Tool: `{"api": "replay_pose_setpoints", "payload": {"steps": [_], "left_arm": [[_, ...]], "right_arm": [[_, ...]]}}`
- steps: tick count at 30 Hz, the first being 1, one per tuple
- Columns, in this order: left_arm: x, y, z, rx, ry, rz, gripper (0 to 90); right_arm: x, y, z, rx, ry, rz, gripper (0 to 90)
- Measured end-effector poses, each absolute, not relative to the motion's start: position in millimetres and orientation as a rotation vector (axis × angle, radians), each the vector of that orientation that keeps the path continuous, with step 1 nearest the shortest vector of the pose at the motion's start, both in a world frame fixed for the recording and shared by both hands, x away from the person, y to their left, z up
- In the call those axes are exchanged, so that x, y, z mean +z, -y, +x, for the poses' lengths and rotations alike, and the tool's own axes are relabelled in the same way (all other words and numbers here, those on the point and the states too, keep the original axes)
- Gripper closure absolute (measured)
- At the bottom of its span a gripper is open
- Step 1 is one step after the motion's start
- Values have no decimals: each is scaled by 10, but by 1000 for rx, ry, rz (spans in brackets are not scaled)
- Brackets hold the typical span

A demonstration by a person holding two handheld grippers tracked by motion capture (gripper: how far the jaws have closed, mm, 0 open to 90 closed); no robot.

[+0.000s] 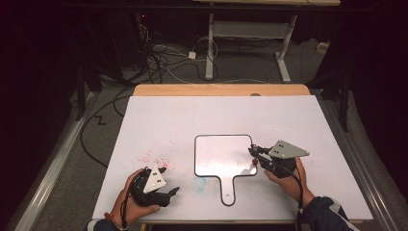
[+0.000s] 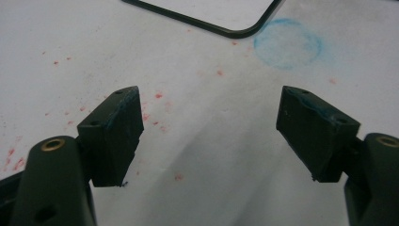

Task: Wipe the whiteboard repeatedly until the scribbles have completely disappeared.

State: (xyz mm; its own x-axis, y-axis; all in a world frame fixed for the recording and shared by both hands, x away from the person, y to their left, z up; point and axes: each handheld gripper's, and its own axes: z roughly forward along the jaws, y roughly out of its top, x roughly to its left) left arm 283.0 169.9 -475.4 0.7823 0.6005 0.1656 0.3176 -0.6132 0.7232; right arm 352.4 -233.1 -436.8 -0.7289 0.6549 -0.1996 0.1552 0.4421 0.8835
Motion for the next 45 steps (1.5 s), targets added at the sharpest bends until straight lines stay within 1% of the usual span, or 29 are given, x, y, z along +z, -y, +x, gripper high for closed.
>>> {"api": "replay_pose_setpoints", "payload": {"steps": [12, 18, 29, 33, 37, 45], "left_arm": [[-4762, -1689, 2826, 510, -675, 2270, 227], [-4759, -1687, 2828, 511, -668, 2270, 225], [-4769, -1675, 2838, 505, -662, 2276, 225], [-4774, -1679, 2835, 500, -667, 2276, 225], [-4769, -1688, 2826, 501, -666, 2275, 225], [-4763, -1678, 2814, 504, -663, 2274, 225]], "right_arm": [[-4347, 2252, 3331, 1258, -2249, 603, 814], [-4346, 2314, 3467, 1247, -2215, 660, 814], [-4411, 2173, 3846, 1248, -2112, 699, 815], [-4414, 2188, 3942, 1257, -2098, 728, 815], [-4392, 2218, 3880, 1285, -2142, 735, 815], [-4350, 2321, 3636, 1303, -2209, 757, 815]]}}
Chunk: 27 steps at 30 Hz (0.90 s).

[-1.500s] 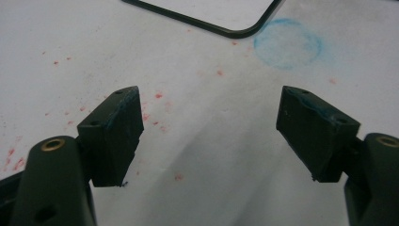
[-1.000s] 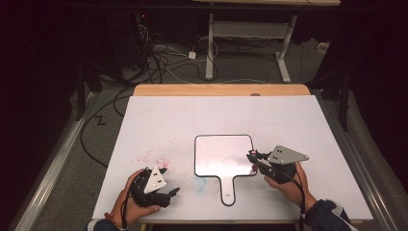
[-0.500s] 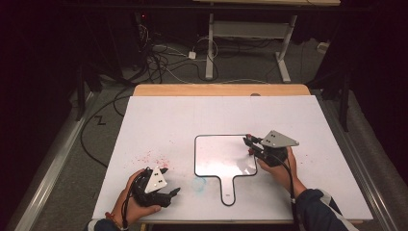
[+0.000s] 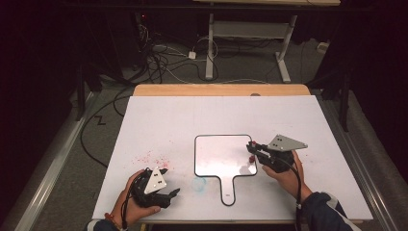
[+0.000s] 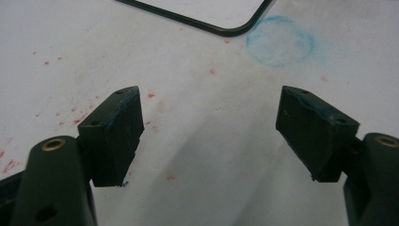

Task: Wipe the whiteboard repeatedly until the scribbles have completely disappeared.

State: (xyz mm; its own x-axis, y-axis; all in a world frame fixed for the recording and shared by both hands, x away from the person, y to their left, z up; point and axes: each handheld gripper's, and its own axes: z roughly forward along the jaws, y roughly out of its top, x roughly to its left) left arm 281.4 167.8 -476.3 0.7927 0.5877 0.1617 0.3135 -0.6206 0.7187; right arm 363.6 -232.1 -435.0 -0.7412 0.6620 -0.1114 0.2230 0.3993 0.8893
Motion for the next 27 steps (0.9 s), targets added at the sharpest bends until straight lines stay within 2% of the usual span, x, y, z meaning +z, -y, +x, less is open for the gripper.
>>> {"api": "replay_pose_setpoints", "payload": {"steps": [10, 15, 27], "left_arm": [[-4756, -1670, 2816, 504, -654, 2277, 225], [-4758, -1671, 2820, 502, -652, 2276, 225], [-4760, -1667, 2821, 504, -651, 2279, 225]], "right_arm": [[-4330, 2449, 3345, 1315, -2257, 753, 814], [-4342, 2446, 3350, 1343, -2247, 771, 815], [-4411, 1975, 3342, 1405, -2256, 642, 815]]}}
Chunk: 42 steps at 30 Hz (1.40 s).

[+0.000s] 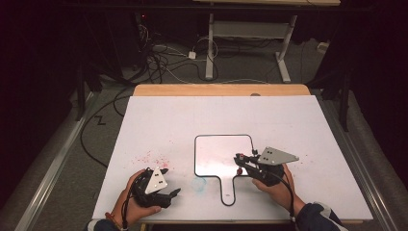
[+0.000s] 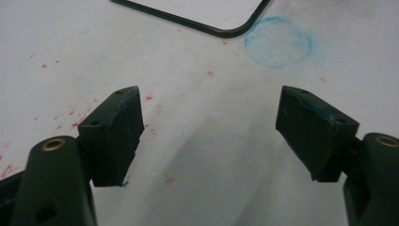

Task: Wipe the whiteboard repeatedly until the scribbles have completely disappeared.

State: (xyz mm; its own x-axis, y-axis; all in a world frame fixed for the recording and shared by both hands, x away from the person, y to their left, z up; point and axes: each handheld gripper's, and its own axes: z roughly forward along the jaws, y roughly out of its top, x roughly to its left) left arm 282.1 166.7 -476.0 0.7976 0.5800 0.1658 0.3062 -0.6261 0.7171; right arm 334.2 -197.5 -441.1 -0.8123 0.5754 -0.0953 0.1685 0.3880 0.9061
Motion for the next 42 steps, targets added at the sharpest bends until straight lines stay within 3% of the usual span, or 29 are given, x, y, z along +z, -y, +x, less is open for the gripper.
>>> {"api": "replay_pose_setpoints", "payload": {"steps": [9, 23, 35, 42], "left_arm": [[-4763, -1672, 2815, 501, -651, 2280, 226], [-4764, -1667, 2820, 497, -646, 2281, 226], [-4777, -1663, 2830, 490, -647, 2287, 226], [-4766, -1689, 2812, 497, -651, 2280, 226]], "right_arm": [[-4377, 2228, 3518, 1271, -2170, 731, 815], [-4347, 2039, 3402, 1341, -2304, 664, 815], [-4391, 2079, 3885, 1272, -2143, 759, 815], [-4336, 2185, 3869, 1230, -2163, 818, 815]]}}
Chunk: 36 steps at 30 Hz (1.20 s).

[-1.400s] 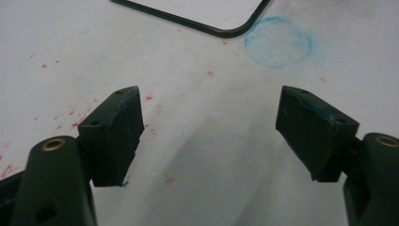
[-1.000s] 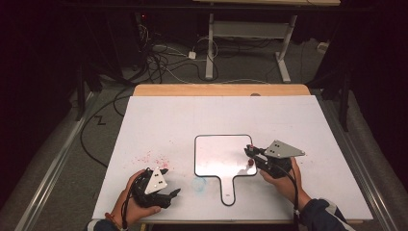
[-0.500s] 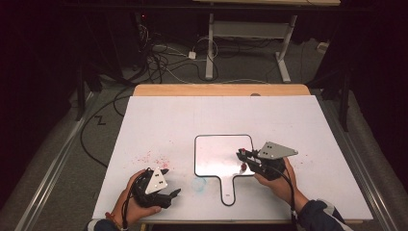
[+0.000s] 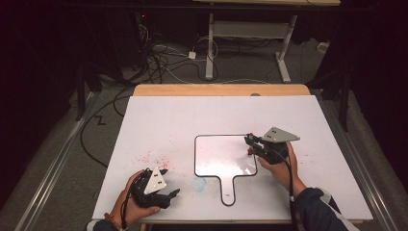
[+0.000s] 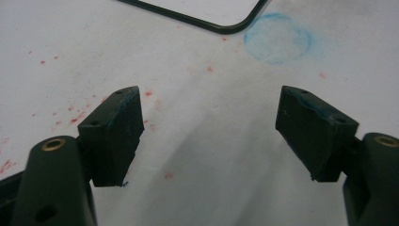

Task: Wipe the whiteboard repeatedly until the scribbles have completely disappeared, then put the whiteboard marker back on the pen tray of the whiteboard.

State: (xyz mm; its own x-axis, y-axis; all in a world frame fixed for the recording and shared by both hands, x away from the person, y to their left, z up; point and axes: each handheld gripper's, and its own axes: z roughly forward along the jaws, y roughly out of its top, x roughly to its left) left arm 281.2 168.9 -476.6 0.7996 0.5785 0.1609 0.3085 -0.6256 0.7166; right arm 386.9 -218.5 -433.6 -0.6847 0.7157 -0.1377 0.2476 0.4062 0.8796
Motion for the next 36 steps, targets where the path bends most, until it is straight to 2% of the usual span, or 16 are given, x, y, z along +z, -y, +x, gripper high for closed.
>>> {"api": "replay_pose_setpoints", "payload": {"steps": [14, 26, 30, 36], "left_arm": [[-4781, -1690, 2858, 482, -658, 2272, 226], [-4777, -1673, 2870, 482, -647, 2280, 226], [-4778, -1658, 2872, 484, -646, 2281, 225], [-4788, -1669, 2869, 482, -655, 2290, 224]], "right_arm": [[-4280, 2325, 3667, 1275, -2250, 852, 814], [-3920, 2633, 3330, 1347, -2197, 930, 811], [-3876, 2726, 3324, 1352, -2285, 983, 810], [-4029, 2705, 3485, 1266, -2330, 1043, 810]]}}
